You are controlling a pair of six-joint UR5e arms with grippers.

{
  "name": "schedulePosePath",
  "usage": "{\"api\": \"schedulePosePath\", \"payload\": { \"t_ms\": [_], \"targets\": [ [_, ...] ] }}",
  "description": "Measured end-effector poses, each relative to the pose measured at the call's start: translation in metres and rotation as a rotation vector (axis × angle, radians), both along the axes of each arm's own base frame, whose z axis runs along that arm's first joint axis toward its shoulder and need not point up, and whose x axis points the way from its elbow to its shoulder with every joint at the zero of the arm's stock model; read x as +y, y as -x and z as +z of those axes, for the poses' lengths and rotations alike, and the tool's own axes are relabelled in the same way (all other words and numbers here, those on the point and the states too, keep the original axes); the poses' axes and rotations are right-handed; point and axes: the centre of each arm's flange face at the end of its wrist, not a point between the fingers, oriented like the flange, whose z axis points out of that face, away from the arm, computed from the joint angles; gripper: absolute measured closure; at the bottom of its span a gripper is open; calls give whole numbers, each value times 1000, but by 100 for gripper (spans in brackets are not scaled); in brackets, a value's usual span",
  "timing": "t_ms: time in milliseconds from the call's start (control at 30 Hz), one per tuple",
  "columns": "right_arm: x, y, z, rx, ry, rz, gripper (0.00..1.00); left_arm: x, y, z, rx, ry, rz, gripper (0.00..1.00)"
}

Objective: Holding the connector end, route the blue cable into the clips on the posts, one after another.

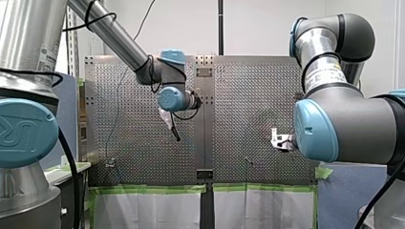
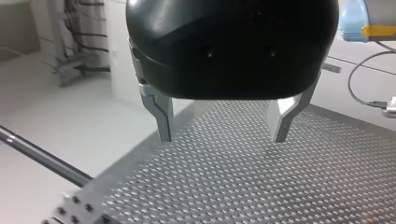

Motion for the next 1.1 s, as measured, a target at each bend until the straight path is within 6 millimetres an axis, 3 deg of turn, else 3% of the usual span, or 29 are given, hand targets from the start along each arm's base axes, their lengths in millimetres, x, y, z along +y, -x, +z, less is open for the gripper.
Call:
{"api": "schedulePosePath", "payload": {
  "t_ms": [333, 433, 1100],
  "targets": [
    [-5, 1, 63, -43, 75, -20, 100, 21, 23, 15, -72, 80, -32, 0],
    [-5, 0, 72, -44, 87, -19, 100, 24, 26, 16, -83, 87, -40, 0],
    [-5, 0, 75, -45, 92, -18, 100, 25, 27, 17, -87, 90, -43, 0]
  ]
}}
